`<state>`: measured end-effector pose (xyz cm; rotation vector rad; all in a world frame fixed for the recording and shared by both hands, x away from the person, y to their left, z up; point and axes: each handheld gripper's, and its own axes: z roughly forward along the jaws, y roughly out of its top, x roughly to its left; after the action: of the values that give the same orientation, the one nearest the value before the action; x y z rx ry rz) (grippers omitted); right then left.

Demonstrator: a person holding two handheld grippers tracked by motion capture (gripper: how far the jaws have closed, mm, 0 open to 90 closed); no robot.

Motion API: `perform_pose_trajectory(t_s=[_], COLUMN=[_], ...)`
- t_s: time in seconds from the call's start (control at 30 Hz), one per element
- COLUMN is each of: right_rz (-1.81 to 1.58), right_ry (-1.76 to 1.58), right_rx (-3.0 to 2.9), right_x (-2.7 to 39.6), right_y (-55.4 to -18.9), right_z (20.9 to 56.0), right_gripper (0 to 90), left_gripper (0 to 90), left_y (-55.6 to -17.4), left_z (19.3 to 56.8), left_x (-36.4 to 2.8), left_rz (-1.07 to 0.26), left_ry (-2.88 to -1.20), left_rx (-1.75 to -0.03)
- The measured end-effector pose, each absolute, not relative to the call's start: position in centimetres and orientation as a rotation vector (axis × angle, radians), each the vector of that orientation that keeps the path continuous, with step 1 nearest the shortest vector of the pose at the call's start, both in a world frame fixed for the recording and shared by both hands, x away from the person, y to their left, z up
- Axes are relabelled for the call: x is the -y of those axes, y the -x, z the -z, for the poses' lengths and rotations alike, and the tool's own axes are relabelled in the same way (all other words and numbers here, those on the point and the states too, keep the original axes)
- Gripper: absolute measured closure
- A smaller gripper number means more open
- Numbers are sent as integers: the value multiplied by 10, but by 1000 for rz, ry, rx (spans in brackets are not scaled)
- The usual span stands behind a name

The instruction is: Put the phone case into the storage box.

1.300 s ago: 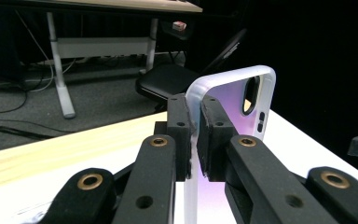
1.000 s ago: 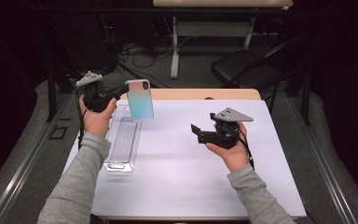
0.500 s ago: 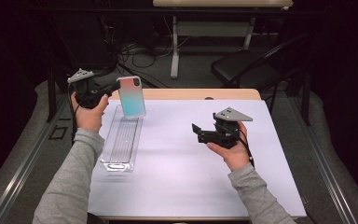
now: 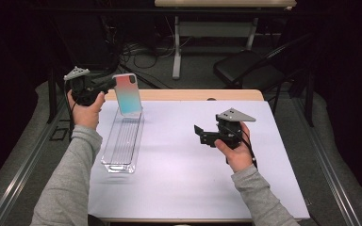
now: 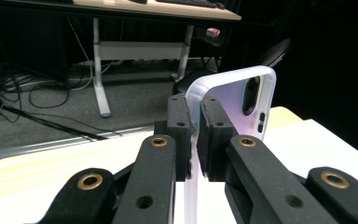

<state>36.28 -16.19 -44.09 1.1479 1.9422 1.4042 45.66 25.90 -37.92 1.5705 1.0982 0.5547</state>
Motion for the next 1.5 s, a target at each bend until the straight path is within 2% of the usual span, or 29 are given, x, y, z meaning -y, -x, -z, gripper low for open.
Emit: perform_pose_trajectory(t_s=[1.5], right_rz=[-1377], right_ry=[-1129], right_rx=[-1980], right_x=[160], right_y=[-366], right_z=[447], right_gripper=[65], left_gripper=[841], left_y=[-483], left_z=[398], left_x=[-274], left_rz=[-597], left_ry=[-1564], left_rx=[-1068])
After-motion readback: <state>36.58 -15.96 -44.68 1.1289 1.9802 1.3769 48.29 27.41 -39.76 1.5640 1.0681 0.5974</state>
